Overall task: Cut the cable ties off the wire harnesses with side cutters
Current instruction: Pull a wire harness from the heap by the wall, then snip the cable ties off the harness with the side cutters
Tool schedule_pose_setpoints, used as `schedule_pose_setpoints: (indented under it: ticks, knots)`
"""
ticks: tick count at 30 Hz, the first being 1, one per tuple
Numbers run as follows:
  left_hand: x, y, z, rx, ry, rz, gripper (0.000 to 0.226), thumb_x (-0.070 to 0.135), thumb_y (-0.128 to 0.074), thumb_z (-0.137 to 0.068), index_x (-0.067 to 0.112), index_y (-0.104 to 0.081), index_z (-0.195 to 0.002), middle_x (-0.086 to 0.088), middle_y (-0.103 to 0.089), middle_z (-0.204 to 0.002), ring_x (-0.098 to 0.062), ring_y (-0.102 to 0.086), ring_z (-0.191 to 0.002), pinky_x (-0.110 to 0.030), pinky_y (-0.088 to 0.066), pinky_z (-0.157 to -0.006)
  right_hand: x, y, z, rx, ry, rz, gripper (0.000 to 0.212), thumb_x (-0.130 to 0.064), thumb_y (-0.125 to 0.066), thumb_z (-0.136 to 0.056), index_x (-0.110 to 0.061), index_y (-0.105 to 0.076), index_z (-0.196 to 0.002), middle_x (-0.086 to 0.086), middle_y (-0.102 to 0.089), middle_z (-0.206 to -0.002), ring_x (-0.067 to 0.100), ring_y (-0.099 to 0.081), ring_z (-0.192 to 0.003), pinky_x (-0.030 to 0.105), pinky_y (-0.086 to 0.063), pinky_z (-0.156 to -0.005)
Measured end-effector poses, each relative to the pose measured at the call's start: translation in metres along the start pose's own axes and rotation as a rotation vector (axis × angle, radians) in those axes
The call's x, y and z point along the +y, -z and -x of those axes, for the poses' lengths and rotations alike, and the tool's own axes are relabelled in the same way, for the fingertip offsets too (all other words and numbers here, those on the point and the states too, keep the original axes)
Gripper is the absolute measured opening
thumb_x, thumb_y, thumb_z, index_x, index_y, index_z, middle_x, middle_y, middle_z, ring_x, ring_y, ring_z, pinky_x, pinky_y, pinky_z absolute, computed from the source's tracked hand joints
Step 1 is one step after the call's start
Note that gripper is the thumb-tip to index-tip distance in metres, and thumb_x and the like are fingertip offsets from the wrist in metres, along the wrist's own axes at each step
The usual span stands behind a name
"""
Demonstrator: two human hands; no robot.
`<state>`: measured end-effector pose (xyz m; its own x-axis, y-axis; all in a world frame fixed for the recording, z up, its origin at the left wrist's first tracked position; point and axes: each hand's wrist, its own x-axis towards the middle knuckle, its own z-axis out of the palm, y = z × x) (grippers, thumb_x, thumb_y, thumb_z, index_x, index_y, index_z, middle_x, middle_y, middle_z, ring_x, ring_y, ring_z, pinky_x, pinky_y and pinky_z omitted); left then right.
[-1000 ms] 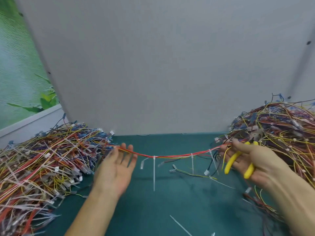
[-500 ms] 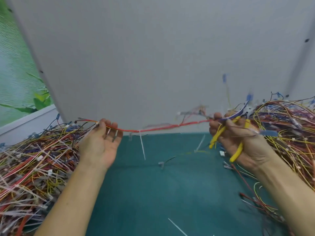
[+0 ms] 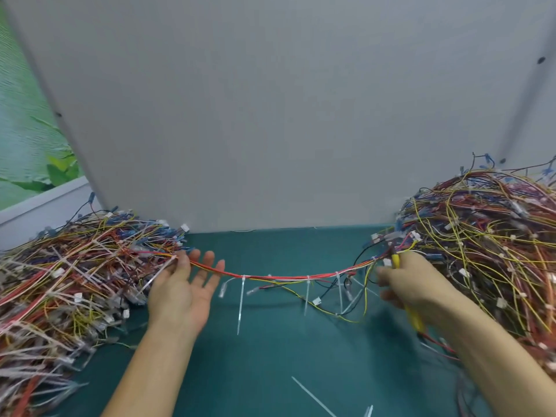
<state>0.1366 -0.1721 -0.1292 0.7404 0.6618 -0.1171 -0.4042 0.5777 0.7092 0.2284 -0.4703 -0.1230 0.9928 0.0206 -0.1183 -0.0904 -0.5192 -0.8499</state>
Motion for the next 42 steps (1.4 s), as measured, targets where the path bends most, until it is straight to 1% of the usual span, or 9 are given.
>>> schedule_pose_setpoints:
  ticks: [3,8,12,16,22,27,36,39,42]
  knots:
    - [-0.004,0.004,0.004,0.047,0.040,0.072,0.022,0.007,-0.040,-0.101,0.012,-0.052,-0.083,-0.004,-0.061,-0.087,-0.022,-0.066,-0.085,-0.045,-0.053,-0.070,-0.002,0.019,0.012,0.017,0.060,0.659,0.017,-0.025,-0.057,-0.090,-0.012,-0.047,-0.094,0.016,-0.061,-0.107,0.033,-0.060,-0.097,0.036,-0.048,-0.079]
    - [-0.006,0.006,0.005,0.075,0.050,0.096,0.023,0.004,-0.039,-0.101,0.011,-0.049,-0.082,-0.005,-0.060,-0.089,-0.023,-0.066,-0.087,-0.044,-0.053,-0.071,0.001,0.054,0.045,0.038,0.164,1.118,0.027,-0.037,-0.061,-0.078,-0.028,-0.043,-0.095,-0.006,-0.052,-0.090,0.021,-0.058,-0.086,0.031,-0.046,-0.066]
    - [-0.005,0.000,0.005,0.058,0.034,0.114,0.026,0.005,-0.039,-0.101,0.011,-0.050,-0.079,-0.004,-0.061,-0.086,-0.022,-0.068,-0.085,-0.043,-0.054,-0.070,-0.002,0.053,0.048,0.033,0.601,0.823,0.045,-0.038,-0.078,-0.071,-0.026,-0.041,-0.094,-0.010,-0.044,-0.122,0.020,-0.054,-0.109,0.037,-0.047,-0.084]
    - [0.000,-0.003,0.005,0.040,0.010,0.124,0.026,0.005,-0.037,-0.102,0.012,-0.049,-0.079,-0.003,-0.061,-0.084,-0.021,-0.068,-0.085,-0.043,-0.053,-0.070,-0.005,0.027,0.048,-0.218,0.571,0.790,0.034,-0.023,-0.071,-0.079,-0.022,-0.039,-0.089,-0.005,-0.053,-0.094,0.017,-0.050,-0.087,0.032,-0.039,-0.074]
    - [0.002,-0.004,0.002,0.039,-0.022,0.101,0.026,0.005,-0.038,-0.102,0.013,-0.051,-0.080,-0.002,-0.063,-0.084,-0.020,-0.069,-0.086,-0.045,-0.053,-0.071,-0.016,0.027,0.069,0.420,0.843,0.938,0.031,0.003,-0.068,-0.059,-0.013,-0.058,-0.084,0.005,-0.057,-0.076,0.033,-0.055,-0.067,0.036,-0.038,-0.055]
    - [0.001,-0.007,0.004,0.033,-0.038,0.086,0.025,0.006,-0.040,-0.101,0.014,-0.051,-0.080,-0.001,-0.064,-0.085,-0.018,-0.072,-0.082,-0.043,-0.055,-0.068,-0.021,-0.018,0.106,0.278,1.201,0.881,0.021,-0.008,-0.039,-0.063,-0.020,-0.056,-0.069,-0.001,-0.051,-0.064,0.026,-0.048,-0.054,0.031,-0.037,-0.047]
    - [0.010,-0.011,0.007,0.042,-0.046,0.100,0.020,0.005,-0.039,-0.101,0.012,-0.052,-0.087,-0.003,-0.065,-0.087,-0.020,-0.073,-0.082,-0.043,-0.056,-0.067,0.009,-0.043,0.079,-0.144,0.924,1.149,0.039,-0.006,-0.044,-0.050,-0.022,-0.056,-0.083,-0.001,-0.058,-0.076,0.023,-0.057,-0.070,0.031,-0.040,-0.057]
    - [0.016,-0.012,0.009,0.042,-0.078,0.061,0.021,0.005,-0.040,-0.101,0.012,-0.053,-0.087,-0.001,-0.065,-0.086,-0.018,-0.073,-0.081,-0.040,-0.057,-0.066,-0.012,-0.006,0.074,-0.408,0.722,0.834,0.024,-0.010,-0.051,-0.085,-0.031,-0.041,-0.092,-0.006,-0.058,-0.098,0.017,-0.052,-0.092,0.031,-0.036,-0.073]
    - [0.029,-0.010,0.007,0.054,-0.149,-0.001,0.019,0.007,-0.043,-0.100,0.014,-0.055,-0.086,0.000,-0.066,-0.085,-0.016,-0.072,-0.078,-0.037,-0.060,-0.062,-0.043,0.038,0.073,-0.365,0.690,0.354,0.017,-0.014,-0.066,-0.089,-0.026,-0.056,-0.082,-0.009,-0.064,-0.076,0.003,-0.055,-0.068,0.021,-0.045,-0.064]
